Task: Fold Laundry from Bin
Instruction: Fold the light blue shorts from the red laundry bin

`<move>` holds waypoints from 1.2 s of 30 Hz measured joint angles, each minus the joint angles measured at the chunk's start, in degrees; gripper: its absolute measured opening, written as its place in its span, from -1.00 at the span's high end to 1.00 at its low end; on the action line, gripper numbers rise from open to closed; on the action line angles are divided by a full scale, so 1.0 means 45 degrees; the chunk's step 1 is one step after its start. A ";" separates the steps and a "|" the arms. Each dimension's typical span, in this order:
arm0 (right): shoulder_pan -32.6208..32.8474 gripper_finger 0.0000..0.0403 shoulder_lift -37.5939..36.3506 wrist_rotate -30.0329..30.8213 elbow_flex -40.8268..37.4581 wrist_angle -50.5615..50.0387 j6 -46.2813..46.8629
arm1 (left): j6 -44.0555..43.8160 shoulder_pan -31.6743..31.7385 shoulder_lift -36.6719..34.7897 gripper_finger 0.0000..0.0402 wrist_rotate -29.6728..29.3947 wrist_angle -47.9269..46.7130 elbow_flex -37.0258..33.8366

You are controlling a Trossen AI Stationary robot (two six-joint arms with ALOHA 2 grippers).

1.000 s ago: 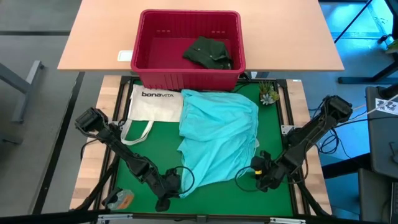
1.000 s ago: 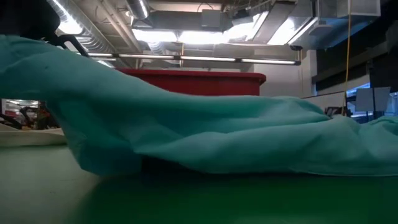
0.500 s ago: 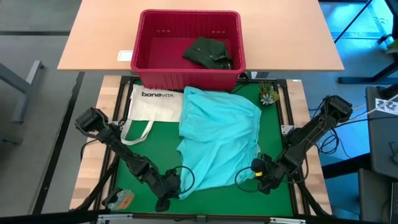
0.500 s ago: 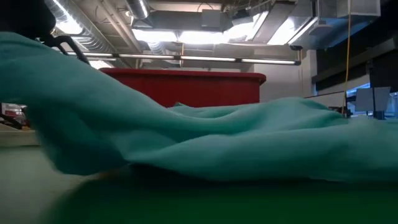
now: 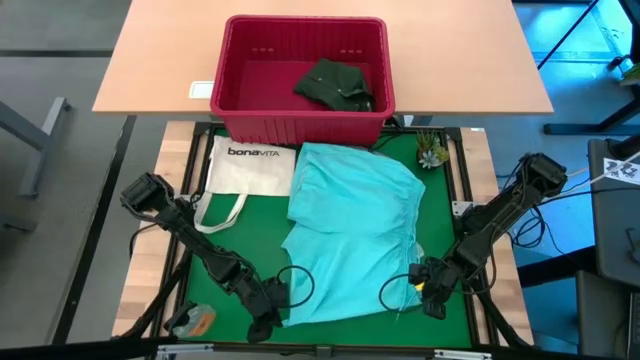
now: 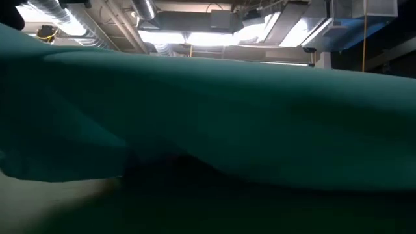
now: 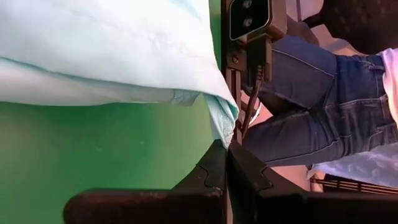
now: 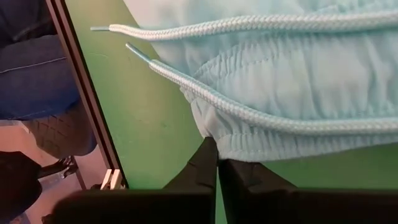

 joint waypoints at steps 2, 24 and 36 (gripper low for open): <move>0.0000 0.99 0.0000 -0.0187 0.0000 0.0000 0.0005 | -0.0038 0.0000 0.0000 1.00 0.0097 0.0003 0.0005; 0.0015 0.98 0.0000 -0.3021 -0.0015 0.1190 0.0647 | -0.2978 0.0097 -0.0014 0.61 -0.0403 0.0054 0.0015; 0.0010 0.97 0.0005 -0.2889 -0.0015 0.1232 0.0636 | 0.0064 -0.0619 0.0496 0.15 -0.3466 0.0637 0.0005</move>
